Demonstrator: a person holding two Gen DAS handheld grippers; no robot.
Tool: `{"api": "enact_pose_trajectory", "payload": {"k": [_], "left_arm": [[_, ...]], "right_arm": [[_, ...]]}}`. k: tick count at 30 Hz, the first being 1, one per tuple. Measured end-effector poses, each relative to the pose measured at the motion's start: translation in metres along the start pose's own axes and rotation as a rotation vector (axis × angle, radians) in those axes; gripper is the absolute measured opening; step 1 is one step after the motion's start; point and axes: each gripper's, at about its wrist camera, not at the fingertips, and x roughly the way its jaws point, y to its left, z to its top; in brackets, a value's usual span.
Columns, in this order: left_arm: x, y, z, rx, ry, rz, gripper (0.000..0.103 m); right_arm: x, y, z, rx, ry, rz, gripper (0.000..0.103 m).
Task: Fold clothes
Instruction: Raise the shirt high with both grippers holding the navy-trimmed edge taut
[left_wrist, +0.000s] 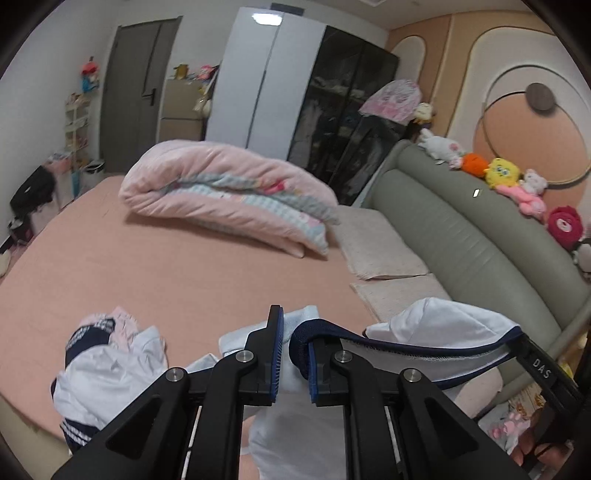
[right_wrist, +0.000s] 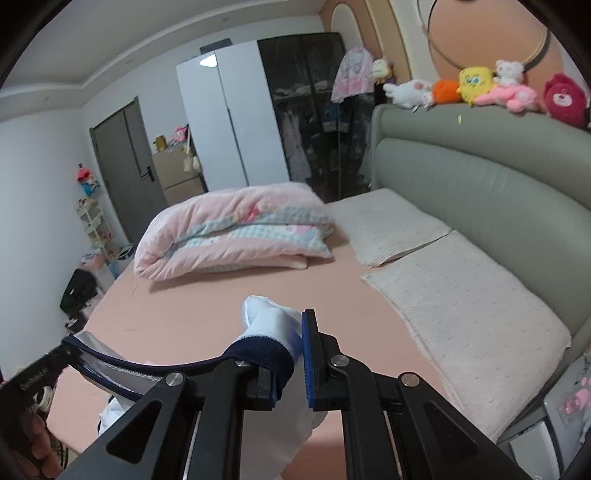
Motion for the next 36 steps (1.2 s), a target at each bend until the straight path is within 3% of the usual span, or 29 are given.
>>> {"api": "enact_pose_trajectory", "payload": {"k": [7, 13, 27, 32, 36], "left_arm": [[-0.008, -0.007, 0.037, 0.031, -0.034, -0.03, 0.01], [0.014, -0.009, 0.061, 0.044, -0.027, -0.024, 0.01], [0.112, -0.001, 0.103, 0.07, 0.073, 0.07, 0.009], [0.146, 0.006, 0.144, 0.019, 0.083, 0.054, 0.009], [0.16, 0.009, 0.193, -0.004, 0.04, 0.053, 0.009]], "right_arm": [[-0.02, 0.012, 0.032, 0.002, -0.034, -0.039, 0.007], [-0.012, 0.022, 0.058, -0.005, -0.062, -0.057, 0.007], [0.108, 0.025, 0.091, -0.052, 0.087, -0.046, 0.007], [0.157, 0.026, 0.124, -0.032, 0.108, -0.021, 0.007], [0.182, 0.031, 0.17, -0.007, 0.075, -0.006, 0.007]]}}
